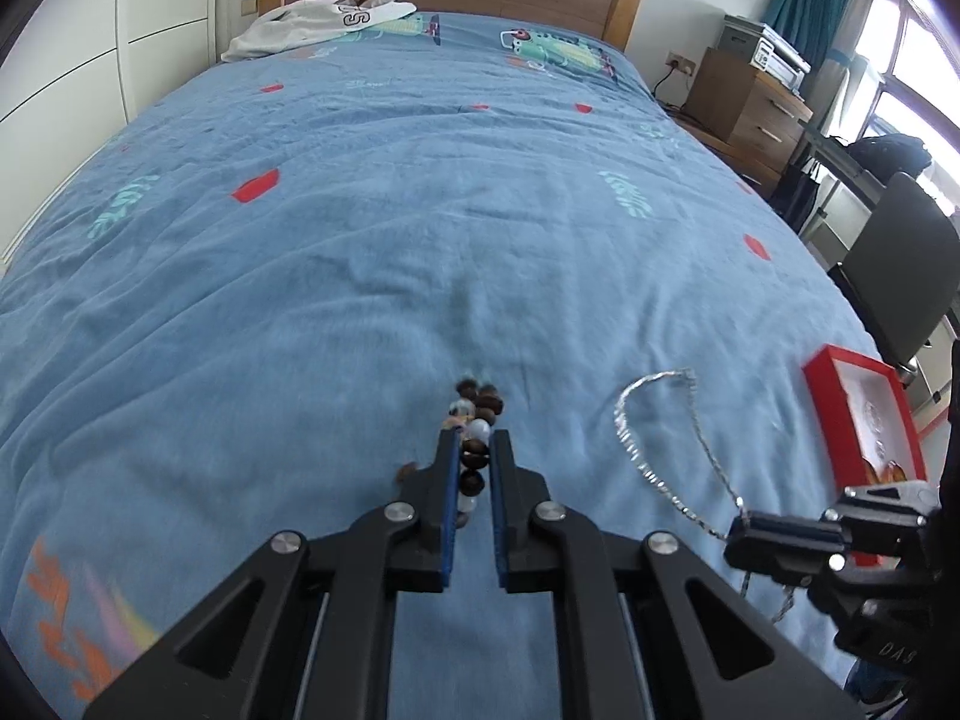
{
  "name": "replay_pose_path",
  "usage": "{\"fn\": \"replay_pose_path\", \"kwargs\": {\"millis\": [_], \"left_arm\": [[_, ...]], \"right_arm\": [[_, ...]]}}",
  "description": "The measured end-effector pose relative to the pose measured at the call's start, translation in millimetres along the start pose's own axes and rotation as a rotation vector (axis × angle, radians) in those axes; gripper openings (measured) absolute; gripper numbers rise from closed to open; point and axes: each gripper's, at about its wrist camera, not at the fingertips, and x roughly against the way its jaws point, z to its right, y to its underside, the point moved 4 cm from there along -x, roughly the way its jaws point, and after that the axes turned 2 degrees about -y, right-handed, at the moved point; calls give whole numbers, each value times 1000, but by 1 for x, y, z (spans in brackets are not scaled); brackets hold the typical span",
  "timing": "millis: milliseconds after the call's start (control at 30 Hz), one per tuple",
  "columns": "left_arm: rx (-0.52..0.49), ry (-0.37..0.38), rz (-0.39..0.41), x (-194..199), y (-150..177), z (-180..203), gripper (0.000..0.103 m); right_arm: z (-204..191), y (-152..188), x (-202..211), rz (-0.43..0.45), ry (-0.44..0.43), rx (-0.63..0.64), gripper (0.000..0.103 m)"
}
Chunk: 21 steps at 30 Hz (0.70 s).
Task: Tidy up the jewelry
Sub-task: 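Carry the bracelet and necklace into the red box and open both tools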
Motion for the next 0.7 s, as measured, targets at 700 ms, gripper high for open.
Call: {"fn": "replay_pose_path", "kwargs": {"millis": [700], "left_arm": [[-112,61,184,176,11,86,9]], "right_arm": [[-73,15,167,243,54,51,6]]}}
